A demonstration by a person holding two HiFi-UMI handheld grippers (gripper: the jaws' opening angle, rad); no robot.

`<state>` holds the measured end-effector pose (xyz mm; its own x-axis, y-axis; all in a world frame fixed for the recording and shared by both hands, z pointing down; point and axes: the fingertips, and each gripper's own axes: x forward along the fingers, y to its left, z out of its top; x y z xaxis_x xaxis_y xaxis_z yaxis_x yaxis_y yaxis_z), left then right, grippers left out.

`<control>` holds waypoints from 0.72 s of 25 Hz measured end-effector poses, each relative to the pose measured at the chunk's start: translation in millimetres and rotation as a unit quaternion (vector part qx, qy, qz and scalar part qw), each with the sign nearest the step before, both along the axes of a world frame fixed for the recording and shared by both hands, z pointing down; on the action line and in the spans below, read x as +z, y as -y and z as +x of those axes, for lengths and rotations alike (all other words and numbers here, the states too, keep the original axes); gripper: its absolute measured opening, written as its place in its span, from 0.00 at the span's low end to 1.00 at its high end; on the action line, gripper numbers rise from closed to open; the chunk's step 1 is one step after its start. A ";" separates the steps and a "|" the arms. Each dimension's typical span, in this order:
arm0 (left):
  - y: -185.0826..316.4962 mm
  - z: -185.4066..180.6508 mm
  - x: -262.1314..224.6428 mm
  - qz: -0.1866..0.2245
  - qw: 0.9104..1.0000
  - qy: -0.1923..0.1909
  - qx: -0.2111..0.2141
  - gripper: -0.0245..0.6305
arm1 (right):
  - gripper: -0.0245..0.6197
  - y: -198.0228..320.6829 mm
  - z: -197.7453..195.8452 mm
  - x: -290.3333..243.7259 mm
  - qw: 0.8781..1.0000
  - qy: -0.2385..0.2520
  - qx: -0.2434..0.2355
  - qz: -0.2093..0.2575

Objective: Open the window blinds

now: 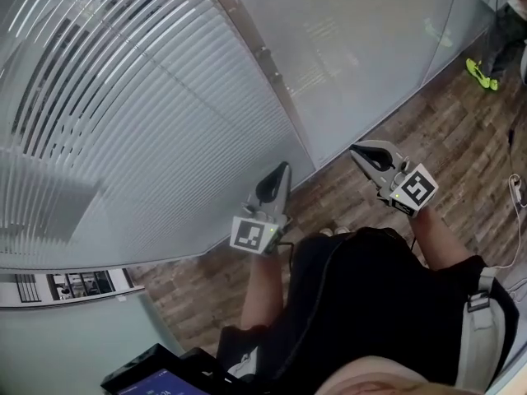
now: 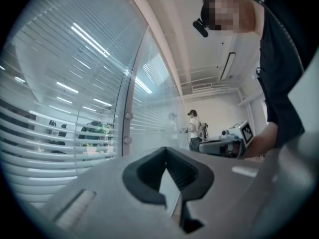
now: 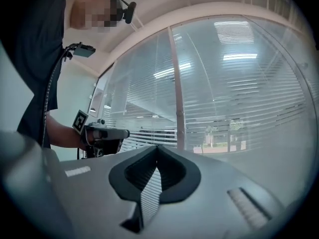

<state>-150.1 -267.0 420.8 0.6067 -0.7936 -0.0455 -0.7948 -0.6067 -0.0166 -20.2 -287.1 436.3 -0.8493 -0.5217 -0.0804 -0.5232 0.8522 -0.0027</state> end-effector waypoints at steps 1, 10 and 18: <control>-0.8 1.4 1.9 -0.003 1.000 0.001 0.001 0.04 | 0.05 0.4 1.4 0.4 1.000 -0.007 -0.002 0.006; 3.2 -0.4 3.7 -0.009 1.000 0.006 -0.002 0.04 | 0.05 10.7 6.9 -2.6 1.000 -0.017 0.002 0.017; 1.9 5.5 11.1 -0.018 1.000 0.010 0.005 0.04 | 0.05 7.9 -2.2 -1.3 1.000 -0.015 -0.014 0.003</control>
<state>-144.6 -268.9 431.9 0.6159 -0.7878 -0.0049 -0.7878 -0.6158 -0.0112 -22.4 -294.9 435.0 -0.8657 -0.4971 -0.0580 -0.4988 0.8666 0.0166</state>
